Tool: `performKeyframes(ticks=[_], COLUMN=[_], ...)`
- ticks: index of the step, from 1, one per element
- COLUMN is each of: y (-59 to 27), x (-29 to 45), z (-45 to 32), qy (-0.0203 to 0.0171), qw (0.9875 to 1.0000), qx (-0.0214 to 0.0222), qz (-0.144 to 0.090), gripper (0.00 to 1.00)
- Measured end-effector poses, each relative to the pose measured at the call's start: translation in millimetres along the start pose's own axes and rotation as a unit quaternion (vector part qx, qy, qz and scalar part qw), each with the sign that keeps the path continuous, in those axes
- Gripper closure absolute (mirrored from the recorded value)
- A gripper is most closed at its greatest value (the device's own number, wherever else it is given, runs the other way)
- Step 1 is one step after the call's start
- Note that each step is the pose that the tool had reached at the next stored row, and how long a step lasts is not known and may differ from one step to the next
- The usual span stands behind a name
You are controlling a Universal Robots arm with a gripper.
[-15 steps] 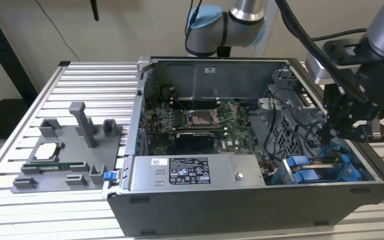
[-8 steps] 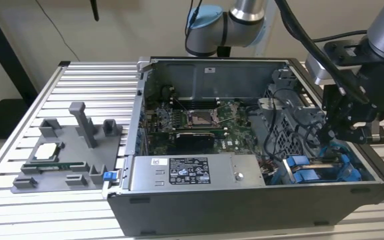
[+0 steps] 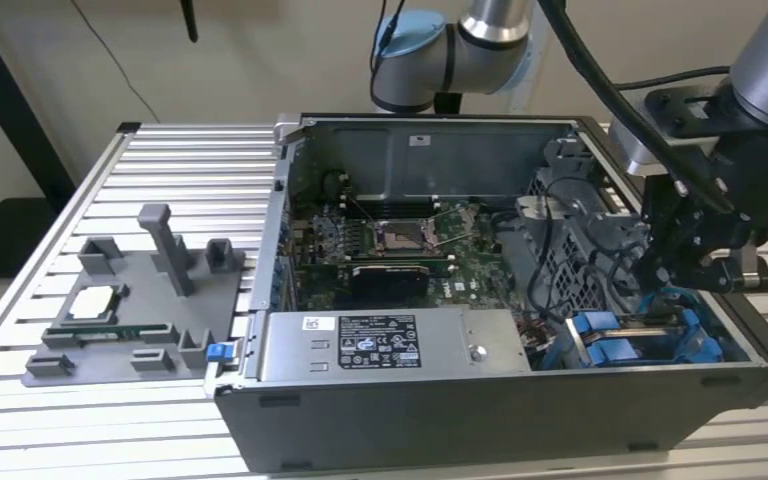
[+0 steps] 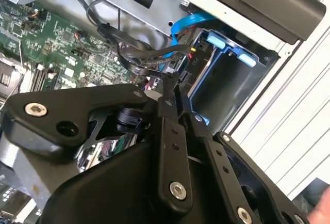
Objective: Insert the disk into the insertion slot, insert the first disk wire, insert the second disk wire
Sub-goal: 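Insert the second disk wire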
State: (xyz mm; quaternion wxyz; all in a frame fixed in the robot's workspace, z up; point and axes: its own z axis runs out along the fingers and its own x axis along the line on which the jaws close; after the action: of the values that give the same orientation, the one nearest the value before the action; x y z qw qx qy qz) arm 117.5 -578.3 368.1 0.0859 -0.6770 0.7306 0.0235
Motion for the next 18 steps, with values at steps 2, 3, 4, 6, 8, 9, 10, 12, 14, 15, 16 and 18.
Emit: performKeyframes(ticks=[2,3,4,6,8,9,10,12,14,15,16,18], y=[0.2,0.2,0.4,0.3,0.3,0.3,0.3,0.3,0.3,0.4,0.5,0.3], x=[0.4,0.5,0.6,0.7,0.7,0.8,0.9,1.1,1.3,1.5,1.7,2.2], z=[2.6,3.2,3.6,4.0,3.5,3.2,3.1,3.4,4.0,4.9,6.1,6.2], qy=[0.0009,0.0009,0.0009,0.0008,0.0007,0.0005,0.0005,0.0004,0.0001,-0.0005,-0.0013,-0.0128], qw=[1.0,1.0,1.0,1.0,1.0,1.0,1.0,1.0,1.0,1.0,1.0,0.9999], qx=[0.0001,0.0002,0.0006,0.0014,0.0014,0.0014,0.0014,0.0021,0.0038,0.0052,0.0069,0.0094], qz=[0.0,0.0,0.0,0.0,0.0,0.0,0.0,0.0,-0.001,-0.001,-0.001,0.0], gripper=[1.0,1.0,1.0,1.0,1.0,1.0,1.0,1.0,1.0,1.0,1.0,1.0])
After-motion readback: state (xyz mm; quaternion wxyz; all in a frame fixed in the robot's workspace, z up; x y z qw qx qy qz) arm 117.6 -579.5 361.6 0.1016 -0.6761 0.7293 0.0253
